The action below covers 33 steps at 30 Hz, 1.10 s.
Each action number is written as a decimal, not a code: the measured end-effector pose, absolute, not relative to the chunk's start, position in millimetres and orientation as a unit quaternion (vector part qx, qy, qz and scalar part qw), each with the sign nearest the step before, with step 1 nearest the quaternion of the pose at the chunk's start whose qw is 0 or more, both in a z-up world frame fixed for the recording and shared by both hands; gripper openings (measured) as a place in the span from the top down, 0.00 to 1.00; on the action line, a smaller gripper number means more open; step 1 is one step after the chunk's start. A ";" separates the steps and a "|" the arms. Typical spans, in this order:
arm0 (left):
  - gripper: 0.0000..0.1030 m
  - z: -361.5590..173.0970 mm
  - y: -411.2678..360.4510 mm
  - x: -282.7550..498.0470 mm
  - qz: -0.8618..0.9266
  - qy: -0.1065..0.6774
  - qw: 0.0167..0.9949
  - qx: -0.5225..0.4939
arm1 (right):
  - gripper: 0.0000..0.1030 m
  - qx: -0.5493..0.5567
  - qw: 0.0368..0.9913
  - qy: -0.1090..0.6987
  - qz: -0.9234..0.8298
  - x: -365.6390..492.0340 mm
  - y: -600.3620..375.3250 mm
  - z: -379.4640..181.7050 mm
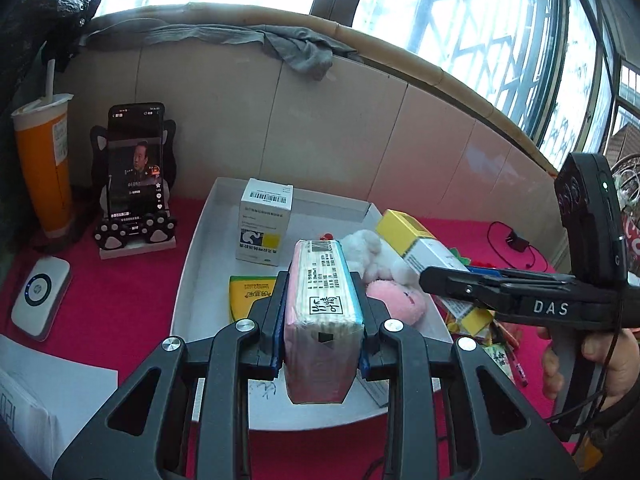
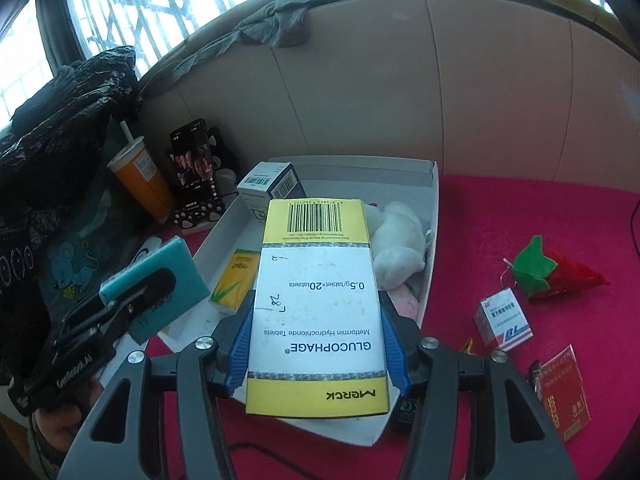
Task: Organize objects
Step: 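Open the left gripper to drop the tissue pack while the right drops the Glucophage box, then move both grippers back over the remaining items and approach the red cigarette box with the right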
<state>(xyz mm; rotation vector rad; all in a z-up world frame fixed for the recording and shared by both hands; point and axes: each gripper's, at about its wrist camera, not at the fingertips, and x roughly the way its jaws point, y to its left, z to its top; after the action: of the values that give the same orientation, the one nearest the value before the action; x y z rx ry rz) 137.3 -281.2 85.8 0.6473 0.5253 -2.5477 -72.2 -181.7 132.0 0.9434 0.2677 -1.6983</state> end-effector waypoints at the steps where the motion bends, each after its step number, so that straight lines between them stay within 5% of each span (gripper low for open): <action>1: 0.74 83.7 -284.2 132.5 -0.923 0.189 0.235 0.238 | 0.46 0.406 0.555 0.111 -0.717 -74.1 -190.8 129.7; 6: 0.71 71.9 -293.8 114.8 -0.916 0.182 0.250 0.254 | 0.45 0.402 0.547 0.124 -0.724 -73.0 -233.4 118.7; 7: 0.55 70.4 -295.2 114.8 -0.915 0.185 0.251 0.255 | 0.45 0.397 0.547 0.124 -0.727 -73.3 -239.5 116.8; 8: 0.25 69.4 -295.9 116.0 -0.915 0.188 0.252 0.254 | 0.45 0.392 0.547 0.125 -0.729 -73.7 -244.1 115.3; 9: 0.13 69.1 -295.3 118.5 -0.914 0.187 0.256 0.251 | 0.42 0.386 0.544 0.129 -0.734 -74.0 -246.5 114.0; 10: 0.00 70.0 -293.2 121.2 -0.915 0.180 0.262 0.247 | 0.28 0.380 0.544 0.126 -0.738 -74.8 -245.6 113.6; 12: 0.00 72.5 -288.5 127.3 -0.919 0.164 0.269 0.239 | 0.14 0.370 0.552 0.105 -0.740 -77.2 -236.2 115.1; 15: 0.00 78.3 -282.4 134.3 -0.917 0.156 0.289 0.227 | 0.13 0.344 0.559 0.083 -0.750 -77.5 -216.7 126.4; 19: 0.00 90.3 -268.7 145.0 -0.921 0.165 0.293 0.195 | 0.00 0.310 0.569 0.045 -0.760 -78.2 -180.5 152.8; 26: 0.00 102.3 -218.1 151.5 -0.938 0.188 0.238 0.169 | 0.00 0.287 0.572 -0.085 -0.764 -106.7 -56.3 180.3; 33: 0.00 88.2 -164.5 124.6 -0.947 0.167 0.176 0.212 | 0.00 0.306 0.460 -0.069 -0.831 -151.4 55.8 154.7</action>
<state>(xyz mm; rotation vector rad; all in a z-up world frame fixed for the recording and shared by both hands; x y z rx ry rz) 124.6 -164.5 88.2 0.5992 0.4741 -2.6805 -151.4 55.8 154.7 0.7526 -0.1698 -2.0452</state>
